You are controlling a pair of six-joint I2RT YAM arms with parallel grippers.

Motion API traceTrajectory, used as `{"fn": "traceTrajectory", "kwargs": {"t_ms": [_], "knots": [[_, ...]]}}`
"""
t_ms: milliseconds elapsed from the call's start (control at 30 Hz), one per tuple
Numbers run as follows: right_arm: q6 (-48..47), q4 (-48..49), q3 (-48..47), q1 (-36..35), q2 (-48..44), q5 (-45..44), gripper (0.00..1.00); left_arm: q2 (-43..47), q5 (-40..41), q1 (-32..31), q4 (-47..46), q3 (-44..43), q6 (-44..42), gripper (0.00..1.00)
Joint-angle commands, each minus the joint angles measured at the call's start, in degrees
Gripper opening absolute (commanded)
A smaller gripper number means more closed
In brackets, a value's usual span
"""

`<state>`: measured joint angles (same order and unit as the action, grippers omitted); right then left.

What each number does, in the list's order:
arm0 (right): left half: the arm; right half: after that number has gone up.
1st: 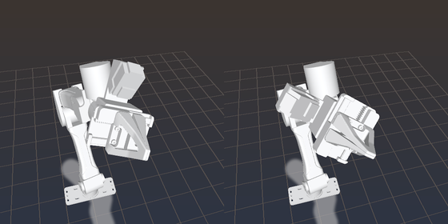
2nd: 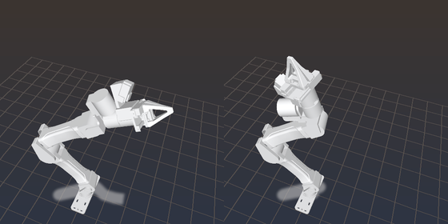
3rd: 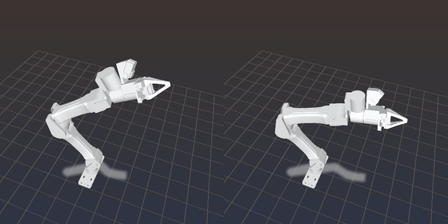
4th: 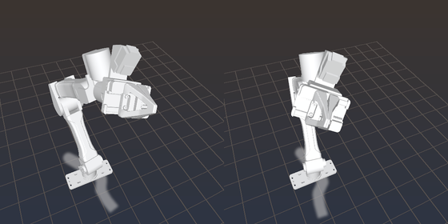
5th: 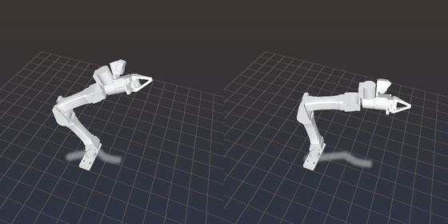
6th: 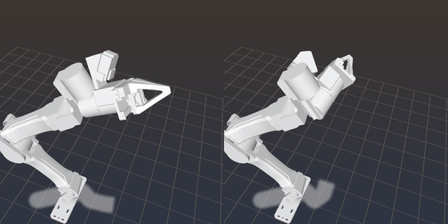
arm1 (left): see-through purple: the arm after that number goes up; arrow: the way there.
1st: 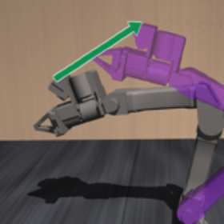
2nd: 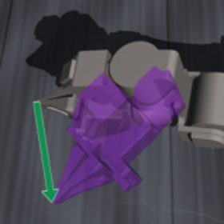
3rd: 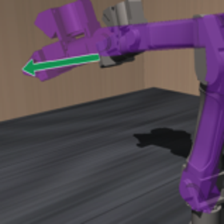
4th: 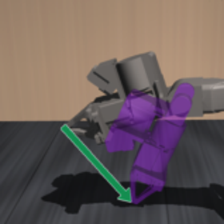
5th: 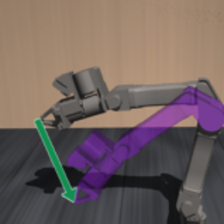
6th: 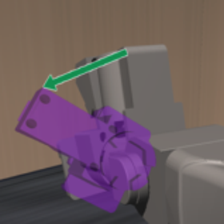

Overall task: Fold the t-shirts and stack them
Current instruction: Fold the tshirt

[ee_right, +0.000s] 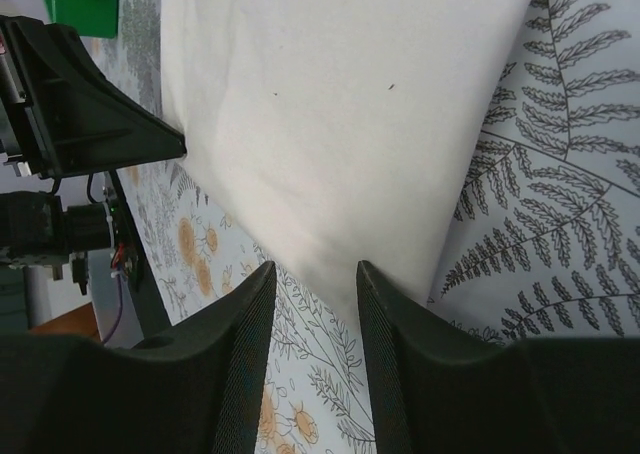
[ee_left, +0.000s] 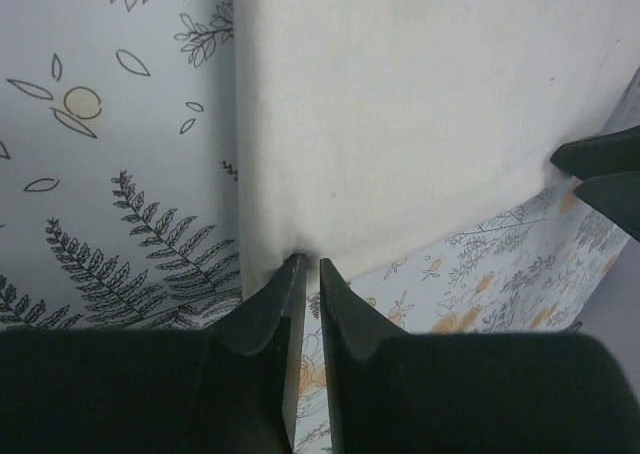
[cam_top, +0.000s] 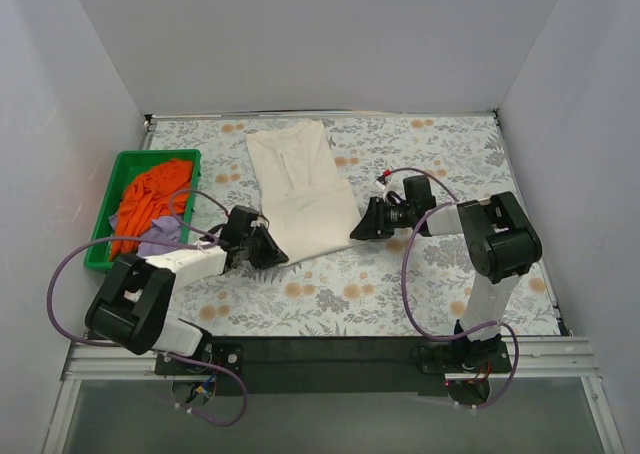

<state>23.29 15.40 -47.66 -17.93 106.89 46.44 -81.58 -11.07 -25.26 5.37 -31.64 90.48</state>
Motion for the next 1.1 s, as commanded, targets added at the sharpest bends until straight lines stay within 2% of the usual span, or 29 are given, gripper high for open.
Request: {"fn": "traceTrajectory", "kwargs": {"t_ms": [0,167,367,500,567,667,833,1067], "knots": [[0.26,1.74,6.07,1.32,2.01,-1.96,0.39,1.07,2.28,-0.06,4.65,2.89,2.33,0.14],[2.81,2.27,14.33,1.23,-2.64,-2.93,0.39,2.56,2.72,-0.06,12.71,2.28,2.42,0.11],[8.35,2.80,25.84,-1.57,-15.45,-3.54,0.39,8.62,2.98,-0.06,21.33,1.49,1.81,0.11],[11.07,2.45,25.25,-2.46,-22.42,-2.58,0.40,12.58,3.07,-0.14,23.81,0.79,0.84,0.11],[11.43,2.27,20.80,-2.54,-24.44,-2.75,0.40,14.07,2.64,-0.06,23.73,-1.39,0.06,0.14],[11.52,2.09,14.46,-1.76,-22.70,-1.79,0.40,13.91,2.46,-0.14,22.41,-4.65,-1.00,0.18],[9.15,2.09,1.27,0.79,-13.39,-2.49,0.40,8.38,2.98,-0.06,19.51,-11.77,-2.59,0.21],[5.81,2.27,-8.58,4.13,3.12,-2.93,0.40,7.66,3.42,0.03,18.80,-10.82,-2.85,0.24]]}}
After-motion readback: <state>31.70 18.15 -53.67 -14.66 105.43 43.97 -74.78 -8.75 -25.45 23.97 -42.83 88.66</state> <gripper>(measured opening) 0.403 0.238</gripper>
